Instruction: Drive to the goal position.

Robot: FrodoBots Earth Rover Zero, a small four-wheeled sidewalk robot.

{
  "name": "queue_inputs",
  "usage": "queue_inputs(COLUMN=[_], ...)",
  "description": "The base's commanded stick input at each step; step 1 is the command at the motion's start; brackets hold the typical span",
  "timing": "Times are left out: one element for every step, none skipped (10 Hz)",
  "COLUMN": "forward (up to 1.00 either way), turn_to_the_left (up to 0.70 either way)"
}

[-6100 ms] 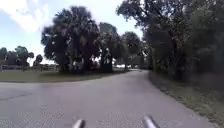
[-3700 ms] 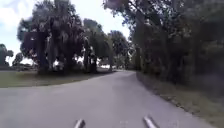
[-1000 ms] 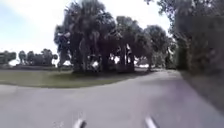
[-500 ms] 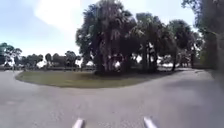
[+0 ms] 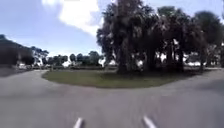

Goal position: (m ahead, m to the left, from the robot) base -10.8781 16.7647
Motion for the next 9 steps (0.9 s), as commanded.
queue_inputs(forward=[0.50, 0.50, 0.50, 0.50, 0.50, 0.50, 0.50, 0.50, 0.50], turn_to_the_left=[0.50, 0.50, 0.50, 0.50, 0.50, 0.50, 0.50, 0.50, 0.50])
